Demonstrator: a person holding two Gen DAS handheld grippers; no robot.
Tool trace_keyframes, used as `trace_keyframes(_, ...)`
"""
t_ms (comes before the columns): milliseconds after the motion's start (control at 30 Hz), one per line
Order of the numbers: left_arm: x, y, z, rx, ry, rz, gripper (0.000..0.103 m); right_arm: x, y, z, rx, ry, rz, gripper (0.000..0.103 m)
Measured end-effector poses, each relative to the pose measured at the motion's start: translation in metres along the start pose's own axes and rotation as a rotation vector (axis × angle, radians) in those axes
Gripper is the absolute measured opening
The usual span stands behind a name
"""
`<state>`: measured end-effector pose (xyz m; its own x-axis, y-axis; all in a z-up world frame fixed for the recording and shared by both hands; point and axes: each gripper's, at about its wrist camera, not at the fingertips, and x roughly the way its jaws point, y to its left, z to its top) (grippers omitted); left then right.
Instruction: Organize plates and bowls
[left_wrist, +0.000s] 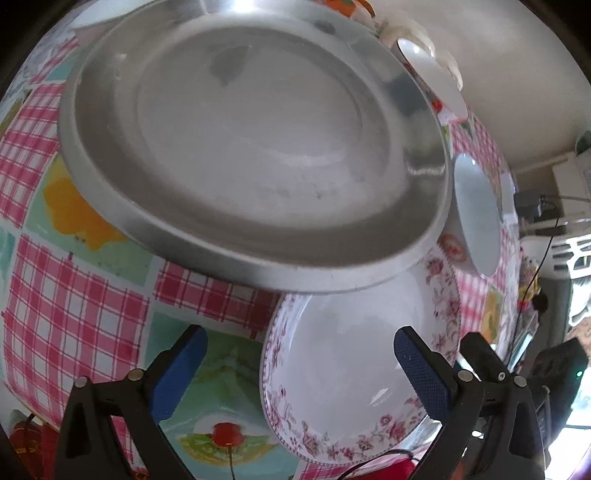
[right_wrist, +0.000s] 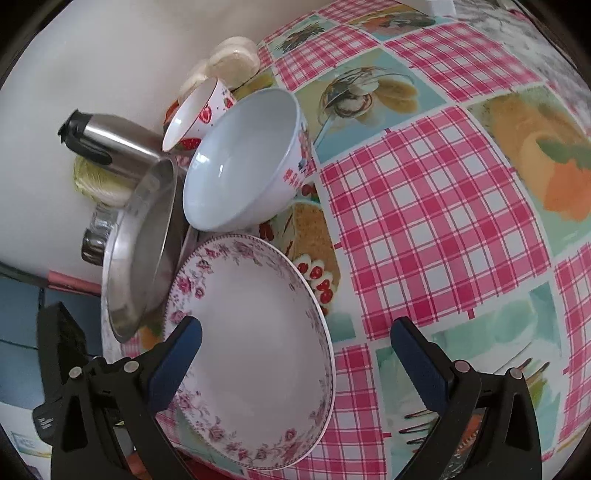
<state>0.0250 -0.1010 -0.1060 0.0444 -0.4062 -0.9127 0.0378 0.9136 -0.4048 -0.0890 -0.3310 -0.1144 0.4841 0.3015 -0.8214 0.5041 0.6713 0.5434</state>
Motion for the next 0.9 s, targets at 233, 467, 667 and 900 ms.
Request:
trace_keyframes(233,-0.004,0.003,0.0,-0.003,-0.014,-0.001,0.093,-0.007,-0.014,0.003,-0.007,-0.007,0.016,0.095)
trace_keyframes(467,-0.004,0.005,0.006,-0.009,-0.024,-0.022,0.076,-0.002,-0.025,0.002,0.056,0.019,0.1,0.046)
trace_keyframes(667,0.003,0.005,0.005,0.003,-0.019,-0.038,0.057,-0.005,-0.026,0.0,0.032,0.024,0.084,0.042)
trace_keyframes(900,0.008,-0.003,0.004,0.022,-0.005,-0.05,0.051,-0.003,-0.022,-0.001,0.008,0.028,0.071,0.038)
